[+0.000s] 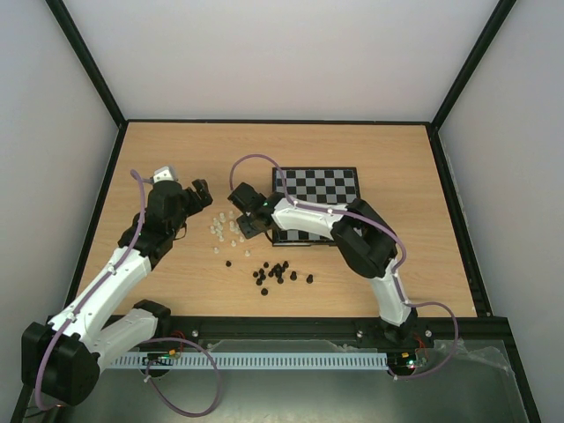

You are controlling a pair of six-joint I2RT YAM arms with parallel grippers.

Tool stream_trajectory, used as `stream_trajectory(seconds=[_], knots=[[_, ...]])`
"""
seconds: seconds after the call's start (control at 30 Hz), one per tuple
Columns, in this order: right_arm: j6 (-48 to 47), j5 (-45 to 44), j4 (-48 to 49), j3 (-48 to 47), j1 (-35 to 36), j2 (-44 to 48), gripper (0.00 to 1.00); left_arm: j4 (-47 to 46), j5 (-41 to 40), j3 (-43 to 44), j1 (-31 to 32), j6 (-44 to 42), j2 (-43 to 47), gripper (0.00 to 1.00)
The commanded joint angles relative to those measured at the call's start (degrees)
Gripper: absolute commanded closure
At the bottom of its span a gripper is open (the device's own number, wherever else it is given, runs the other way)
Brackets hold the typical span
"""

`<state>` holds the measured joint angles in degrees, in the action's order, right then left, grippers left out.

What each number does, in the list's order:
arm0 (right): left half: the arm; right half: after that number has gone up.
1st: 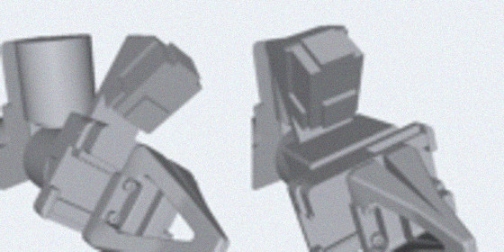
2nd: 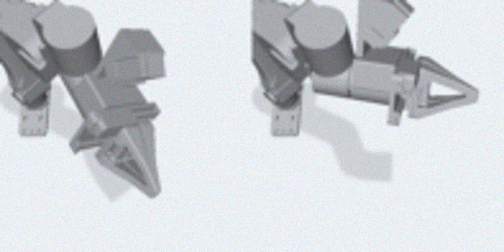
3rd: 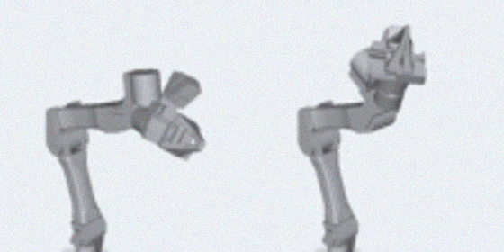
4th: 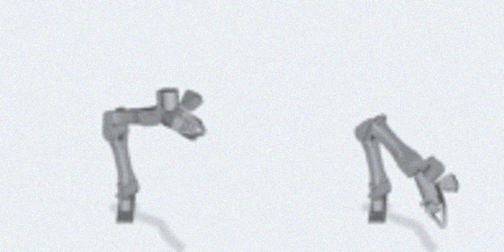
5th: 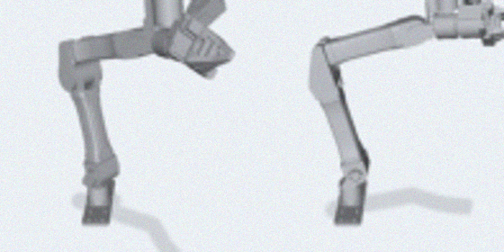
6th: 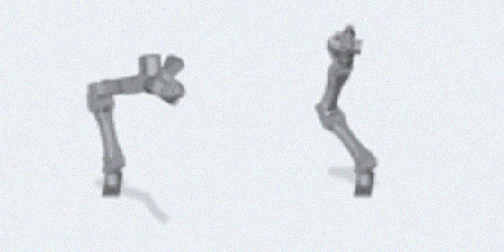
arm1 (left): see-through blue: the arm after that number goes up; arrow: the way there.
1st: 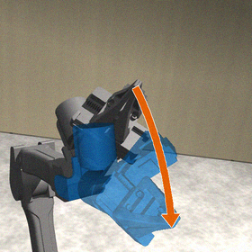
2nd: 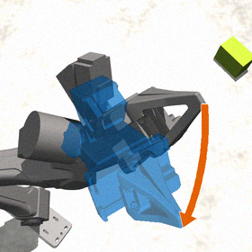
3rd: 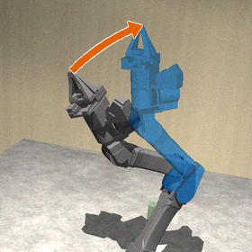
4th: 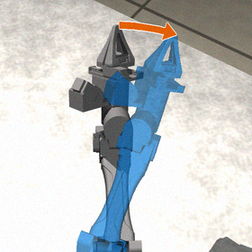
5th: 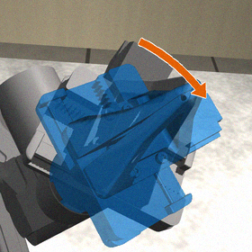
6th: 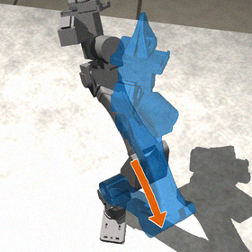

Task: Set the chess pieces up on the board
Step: Pick up the chess piece at the center of the board.

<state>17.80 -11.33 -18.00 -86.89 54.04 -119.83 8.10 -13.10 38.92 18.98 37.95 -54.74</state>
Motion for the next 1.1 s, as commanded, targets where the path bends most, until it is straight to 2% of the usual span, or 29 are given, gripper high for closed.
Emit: stream_trajectory(seconds=[0.0,0.23,0.47,1.07], knots=[[-0.6,-1.7,-3.6,-2.7,0.3,-2.1,0.67,0.0,-0.6,-0.7,0.0,0.1,0.1,0.01],[-0.9,-2.1,-3.7,-3.5,0.2,-3.1,0.75,-0.1,-0.6,-0.7,0.1,0.0,0.2,0.01],[-0.8,-2.3,-3.6,-3.5,0.3,-2.7,0.90,0.0,-0.5,-0.7,0.0,0.0,0.3,0.00],[-0.5,-1.0,-3.8,-2.5,0.3,-0.6,0.96,0.1,-0.3,-0.9,0.0,0.0,1.2,0.01]])
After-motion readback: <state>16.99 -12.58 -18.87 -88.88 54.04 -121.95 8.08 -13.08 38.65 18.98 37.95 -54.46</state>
